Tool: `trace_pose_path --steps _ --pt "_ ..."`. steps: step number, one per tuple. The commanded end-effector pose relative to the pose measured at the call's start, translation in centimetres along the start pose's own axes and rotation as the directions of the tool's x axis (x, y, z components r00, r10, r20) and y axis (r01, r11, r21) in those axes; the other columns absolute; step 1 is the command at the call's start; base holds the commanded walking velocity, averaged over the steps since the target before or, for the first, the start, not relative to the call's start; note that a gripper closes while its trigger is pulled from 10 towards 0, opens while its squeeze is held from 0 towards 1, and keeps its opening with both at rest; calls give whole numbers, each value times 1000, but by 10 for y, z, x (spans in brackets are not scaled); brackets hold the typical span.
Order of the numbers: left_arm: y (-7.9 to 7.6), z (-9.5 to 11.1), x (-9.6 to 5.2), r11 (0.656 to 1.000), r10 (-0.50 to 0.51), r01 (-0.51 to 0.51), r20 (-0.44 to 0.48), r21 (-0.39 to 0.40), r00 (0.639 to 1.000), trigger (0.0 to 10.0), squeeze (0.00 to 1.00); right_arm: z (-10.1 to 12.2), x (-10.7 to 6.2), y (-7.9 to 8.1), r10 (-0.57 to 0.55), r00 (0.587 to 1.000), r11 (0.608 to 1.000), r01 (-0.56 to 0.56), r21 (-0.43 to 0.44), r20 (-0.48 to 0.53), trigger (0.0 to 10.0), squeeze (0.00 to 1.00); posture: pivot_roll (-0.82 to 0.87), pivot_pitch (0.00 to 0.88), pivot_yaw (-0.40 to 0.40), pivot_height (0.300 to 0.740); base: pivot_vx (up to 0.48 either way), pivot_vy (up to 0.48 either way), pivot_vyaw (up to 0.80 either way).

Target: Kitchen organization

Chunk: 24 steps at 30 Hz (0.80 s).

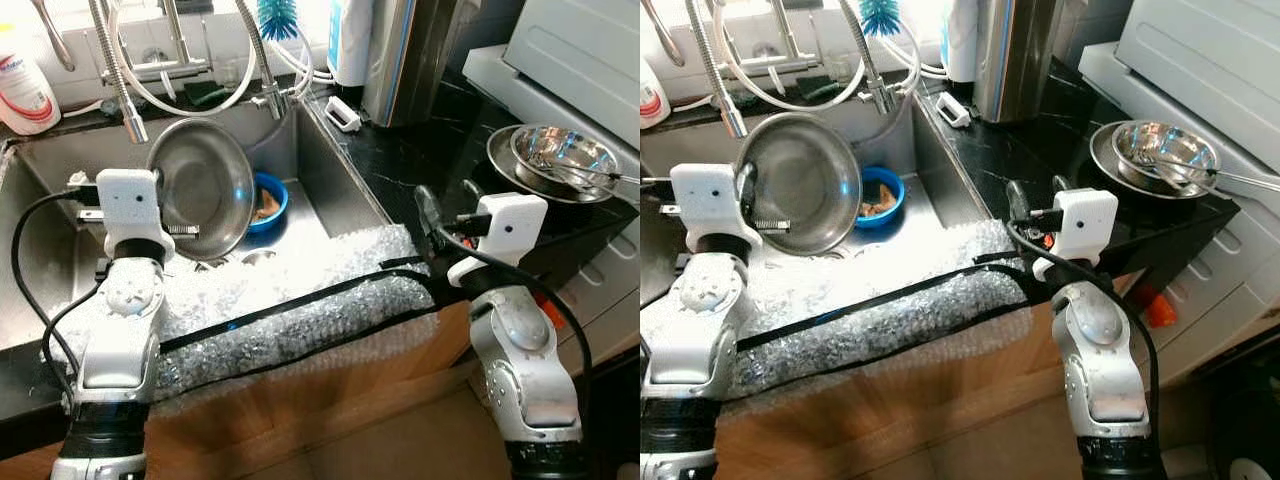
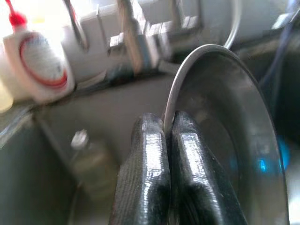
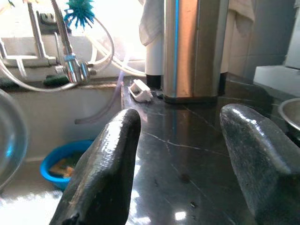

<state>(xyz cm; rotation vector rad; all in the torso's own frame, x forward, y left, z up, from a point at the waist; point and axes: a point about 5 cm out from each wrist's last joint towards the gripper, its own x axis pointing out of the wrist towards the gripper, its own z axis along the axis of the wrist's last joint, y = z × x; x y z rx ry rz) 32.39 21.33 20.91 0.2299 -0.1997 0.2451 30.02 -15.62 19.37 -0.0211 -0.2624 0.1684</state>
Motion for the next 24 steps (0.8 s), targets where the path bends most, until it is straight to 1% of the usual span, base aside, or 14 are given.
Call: trace_pose_path --steps 1,3,4,6,7,9,10,12,16,17,18,20,21,24 --pt "2 -5 3 999 7 -5 -37 45 999 10000 0 4 -4 -2 -5 1000 1000 6 -25 18 10000 0 -11 113 -3 740 0 0 0" --pt "3 -7 3 998 11 -9 -44 55 999 10000 0 3 -5 -2 -8 1000 1000 8 -28 16 10000 0 -11 113 -3 740 0 0 0" --pt "4 -12 3 998 10 -5 -76 67 997 10000 0 2 -7 -4 -14 1000 999 14 -32 12 10000 0 -12 117 -3 740 0 0 0" --pt "9 -22 4 998 43 -37 -134 45 990 10000 0 0 -10 -6 -27 1000 999 27 -34 4 10000 0 -11 113 -1 740 0 0 0" --pt "12 -28 4 998 63 -62 -171 16 983 10000 0 -1 -10 -6 -29 1000 999 29 -34 1 10000 0 -13 115 0 740 0 0 0" --pt "12 -29 5 998 67 -65 -177 12 982 10000 0 -1 -10 -6 -30 1000 999 30 -35 1 10000 0 -13 115 0 740 0 0 0" --pt "13 -39 4 995 72 -85 -243 -46 967 10000 0 -3 -11 -5 -27 1000 999 27 -37 -3 10000 0 -13 108 3 740 0 0 0" --pt "12 -42 3 995 65 -83 -258 -58 964 10000 0 -3 -11 -4 -26 1000 999 26 -37 -5 10000 0 -11 106 4 740 0 0 0" --pt "11 -43 2 996 55 -72 -264 -55 963 10000 0 -4 -11 -4 -26 1000 999 26 -36 -6 10000 0 -13 103 4 740 0 0 0" --pt "9 -45 2 996 36 -58 -284 -70 958 10000 0 -4 -11 -3 -23 1000 999 23 -34 -8 10000 0 -12 99 4 740 0 0 0" --pt "8 -46 1 996 25 -50 -294 -80 955 10000 910 -4 -11 -2 -21 1000 999 20 -32 -11 10000 0 -12 97 4 740 0 0 0" --pt "7 -47 1 995 21 -48 -298 -85 954 10000 910 -4 -11 -1 -19 1000 999 19 -31 -13 10000 0 -12 97 4 740 0 0 0" --pt "7 -47 1 996 16 -43 -301 -84 954 10000 1000 -5 -10 -1 -17 1000 999 17 -31 -15 10000 0 -13 96 5 740 0 0 0" --pt "5 -47 0 995 6 -36 -302 -92 953 10000 1000 -5 -10 0 -13 1000 1000 12 -29 -18 10000 0 -13 93 6 740 0 0 0"
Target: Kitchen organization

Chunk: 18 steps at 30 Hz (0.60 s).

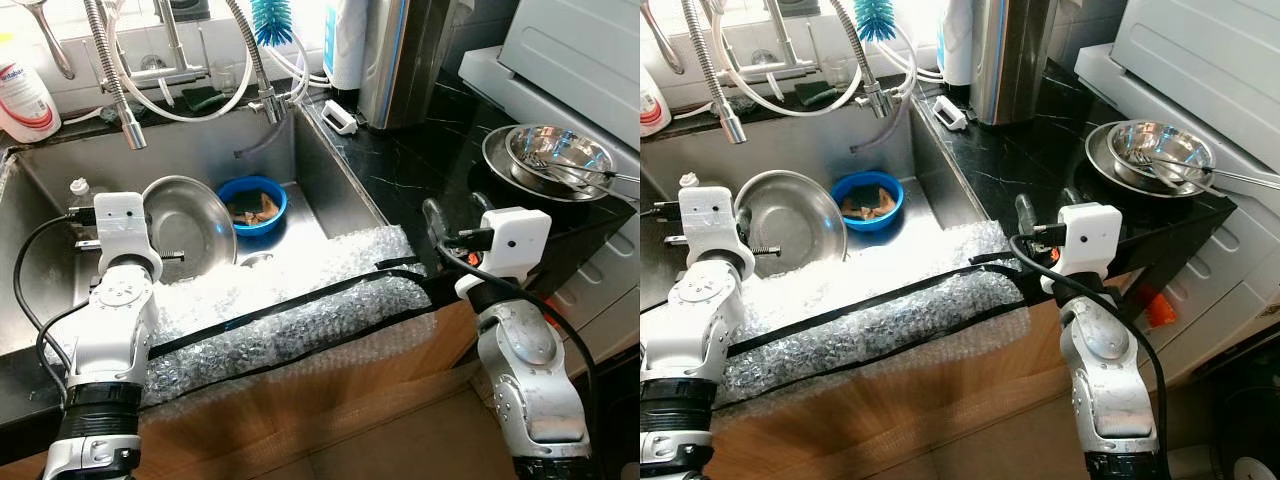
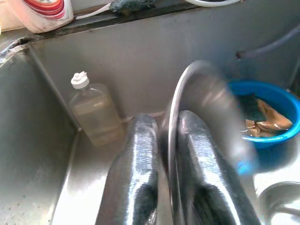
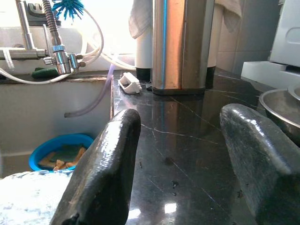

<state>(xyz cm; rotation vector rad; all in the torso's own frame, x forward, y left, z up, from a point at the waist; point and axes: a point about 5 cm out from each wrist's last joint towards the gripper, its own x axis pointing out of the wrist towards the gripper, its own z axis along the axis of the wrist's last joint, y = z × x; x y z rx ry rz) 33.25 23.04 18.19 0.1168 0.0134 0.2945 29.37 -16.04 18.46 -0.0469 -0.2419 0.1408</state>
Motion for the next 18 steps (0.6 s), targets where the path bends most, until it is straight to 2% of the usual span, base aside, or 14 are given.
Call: trace_pose_path --steps 1,8,12,13,14,15,17,18 --pt "-2 -16 -2 1000 -13 11 -76 -15 997 10000 1000 2 -1 3 12 1000 1000 -12 -1 3 10000 0 -13 93 6 740 0 0 0" --pt "-5 -12 0 997 -42 35 -90 -72 995 10000 1000 0 1 5 24 1000 1000 -24 -2 -10 10000 0 -9 98 9 740 0 0 0" --pt "-3 -4 2 996 -25 21 -51 -83 998 10000 1000 0 1 5 24 1000 1000 -24 0 -10 10000 0 -8 102 10 740 0 0 0" --pt "-3 0 2 997 -26 25 -20 -76 999 10000 729 0 1 5 23 1000 1000 -23 1 -10 10000 0 -7 104 10 740 0 0 0" --pt "-3 14 0 998 -29 33 87 -51 996 10000 0 0 1 5 16 1000 1000 -16 5 -6 10000 0 -10 106 12 740 0 0 0" --pt "-4 24 -3 998 -33 42 168 -48 985 10000 0 0 1 5 11 1000 1000 -11 13 2 10000 0 -6 106 10 740 0 0 0" --pt "-5 31 -5 997 -47 59 213 -48 976 10000 0 1 1 5 6 1000 1000 -7 17 11 10000 0 -6 106 10 740 0 0 0" --pt "-7 37 -12 993 -104 114 270 -21 957 10000 0 2 1 3 -15 1000 1000 14 28 26 10000 0 -3 107 10 740 0 0 0"
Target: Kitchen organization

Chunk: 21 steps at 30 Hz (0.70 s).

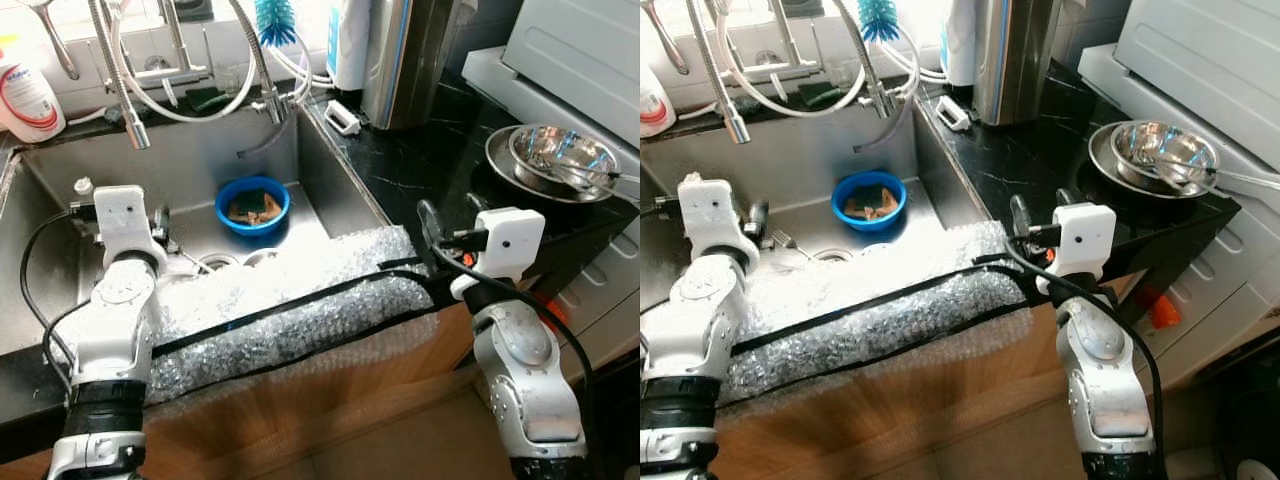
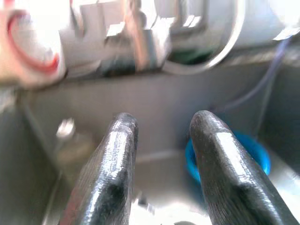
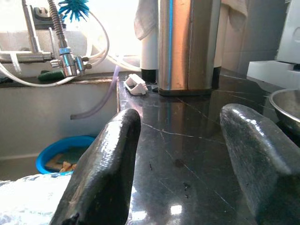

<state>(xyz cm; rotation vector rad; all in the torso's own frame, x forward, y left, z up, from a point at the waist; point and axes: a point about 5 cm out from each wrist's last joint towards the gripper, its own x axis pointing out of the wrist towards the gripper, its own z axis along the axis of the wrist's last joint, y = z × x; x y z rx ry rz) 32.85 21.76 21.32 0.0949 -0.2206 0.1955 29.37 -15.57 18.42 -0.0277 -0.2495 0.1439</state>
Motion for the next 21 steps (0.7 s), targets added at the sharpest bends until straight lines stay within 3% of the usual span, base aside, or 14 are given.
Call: trace_pose_path --steps 1,3,8,13,21 --pt "-1 8 -6 998 -59 57 58 41 997 10000 0 3 0 -3 -27 999 1000 27 13 23 10000 0 -2 107 11 740 0 0 0" --pt "-1 12 -16 990 -119 110 112 86 987 10000 0 5 -1 -7 -54 998 998 53 16 42 10000 0 2 111 9 740 0 0 0" --pt "7 16 -31 990 -122 108 161 94 979 10000 0 7 -3 -13 -88 994 996 87 13 60 10000 0 4 112 4 740 0 0 0" --pt "13 10 -43 992 -99 84 164 96 981 10000 0 4 -6 -15 -96 994 995 96 11 59 10000 0 8 111 -4 740 0 0 0" --pt "5 7 -54 992 -115 105 174 68 978 10000 0 0 -11 -15 -108 992 994 107 15 66 10000 0 8 111 -7 740 0 0 0"
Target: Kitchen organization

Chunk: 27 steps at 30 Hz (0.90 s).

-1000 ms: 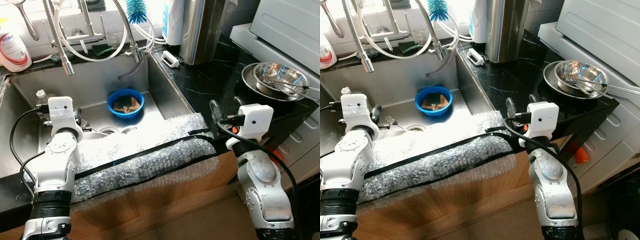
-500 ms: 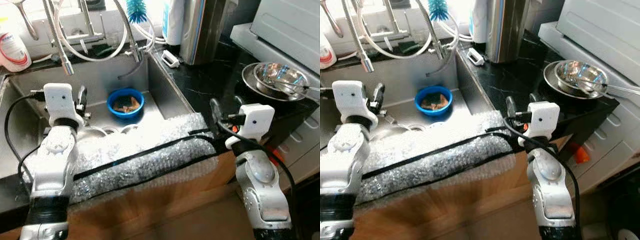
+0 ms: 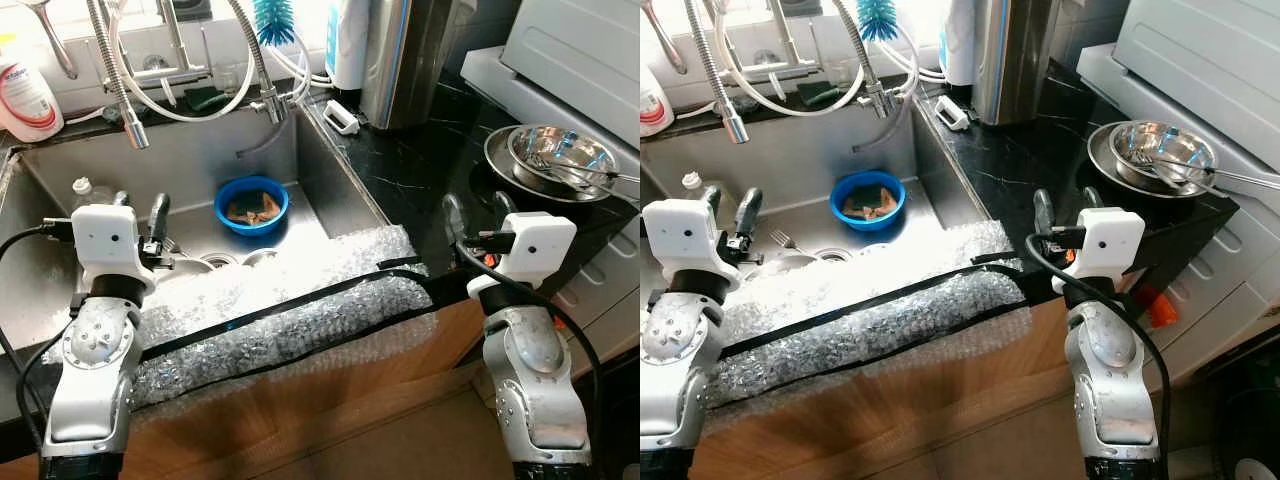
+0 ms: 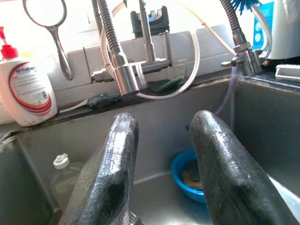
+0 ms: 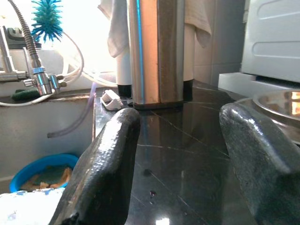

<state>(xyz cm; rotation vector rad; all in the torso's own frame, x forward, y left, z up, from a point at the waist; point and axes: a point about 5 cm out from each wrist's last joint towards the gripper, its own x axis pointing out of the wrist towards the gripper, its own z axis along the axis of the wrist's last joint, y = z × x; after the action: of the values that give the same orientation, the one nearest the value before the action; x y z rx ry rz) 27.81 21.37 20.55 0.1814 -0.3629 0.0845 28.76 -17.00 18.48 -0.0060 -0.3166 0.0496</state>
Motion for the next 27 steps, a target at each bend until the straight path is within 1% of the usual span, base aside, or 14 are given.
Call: trace_pose_path --steps 1,3,11,13,19,27 --pt "-2 3 -4 1000 -1 1 20 -4 1000 10000 0 -3 -4 -1 -12 1000 1000 12 8 -1 10000 0 6 111 -7 740 0 0 0" --pt "-3 2 -5 1000 10 -10 14 -12 1000 10000 0 -4 -6 0 -17 1000 1000 17 10 0 10000 0 8 106 -5 740 0 0 0" --pt "-3 5 -1 999 18 -17 32 -35 999 10000 0 -9 -10 -1 -35 999 999 35 28 -6 10000 0 9 98 2 740 0 0 0" --pt "-4 6 -1 997 19 -17 31 -69 999 10000 0 -10 -11 0 -50 999 998 50 48 -6 10000 0 8 90 1 740 0 0 0" --pt "-8 5 -1 997 3 -1 26 -81 1000 10000 0 -12 -11 0 -59 998 997 60 51 -7 10000 0 7 80 0 740 0 0 0" --pt "-11 6 -1 995 -6 9 37 -97 999 10000 0 -12 -11 -1 -63 998 997 63 46 0 10000 0 6 63 0 740 0 0 0"
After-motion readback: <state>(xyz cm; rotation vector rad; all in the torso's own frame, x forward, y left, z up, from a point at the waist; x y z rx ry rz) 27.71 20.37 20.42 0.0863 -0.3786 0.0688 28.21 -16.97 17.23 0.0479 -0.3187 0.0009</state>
